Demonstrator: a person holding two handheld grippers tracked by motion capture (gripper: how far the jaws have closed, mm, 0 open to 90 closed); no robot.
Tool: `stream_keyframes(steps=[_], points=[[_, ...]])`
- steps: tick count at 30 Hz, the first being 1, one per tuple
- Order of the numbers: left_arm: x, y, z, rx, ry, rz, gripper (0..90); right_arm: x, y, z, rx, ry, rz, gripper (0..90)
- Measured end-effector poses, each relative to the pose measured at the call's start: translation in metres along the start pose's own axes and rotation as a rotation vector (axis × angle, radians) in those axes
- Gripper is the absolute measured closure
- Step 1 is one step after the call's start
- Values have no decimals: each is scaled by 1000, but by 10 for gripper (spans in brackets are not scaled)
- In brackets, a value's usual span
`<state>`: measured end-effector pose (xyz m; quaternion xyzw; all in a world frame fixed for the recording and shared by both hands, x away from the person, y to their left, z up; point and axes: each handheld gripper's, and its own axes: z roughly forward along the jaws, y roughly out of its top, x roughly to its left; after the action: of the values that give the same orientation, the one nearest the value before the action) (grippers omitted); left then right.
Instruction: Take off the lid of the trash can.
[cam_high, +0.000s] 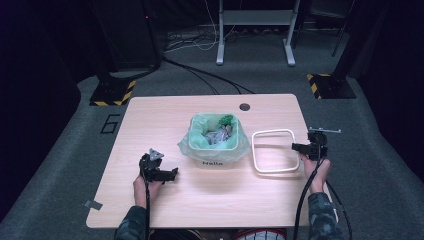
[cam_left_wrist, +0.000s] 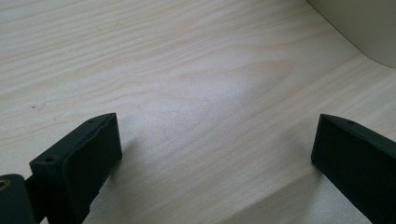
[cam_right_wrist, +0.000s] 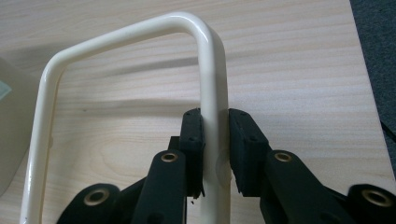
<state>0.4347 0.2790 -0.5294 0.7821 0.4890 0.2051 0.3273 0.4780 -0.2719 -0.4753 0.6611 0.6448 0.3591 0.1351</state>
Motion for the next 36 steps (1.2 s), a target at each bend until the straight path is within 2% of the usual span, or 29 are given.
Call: stream_keyframes(steps=[8, 20, 24, 28, 29, 30, 32, 34, 36], points=[[0, 0, 0, 1, 1, -1, 16, 2, 0, 8, 13, -48, -18, 762], [0, 0, 0, -2, 3, -4, 18, 2, 0, 15, 21, -87, -8, 744], [0, 0, 0, -2, 2, -4, 18, 2, -1, 16, 27, -91, -6, 666], [0, 0, 0, -1, 3, -5, 17, 1, -1, 16, 29, -92, -9, 484], [0, 0, 0, -1, 3, -5, 17, 1, -1, 16, 29, -92, -9, 484], [-1, 0, 0, 0, 6, -7, 17, 1, -2, 15, 30, -80, -11, 392], [-1, 0, 0, 0, 13, -16, 16, 1, -2, 13, 27, -73, -20, 296], [-2, 0, 0, 0, 17, -20, 16, 1, -1, 10, 24, -62, -37, 219], [-2, 0, 0, 2, 24, -25, 16, 3, 0, 8, 20, -51, -50, 183]])
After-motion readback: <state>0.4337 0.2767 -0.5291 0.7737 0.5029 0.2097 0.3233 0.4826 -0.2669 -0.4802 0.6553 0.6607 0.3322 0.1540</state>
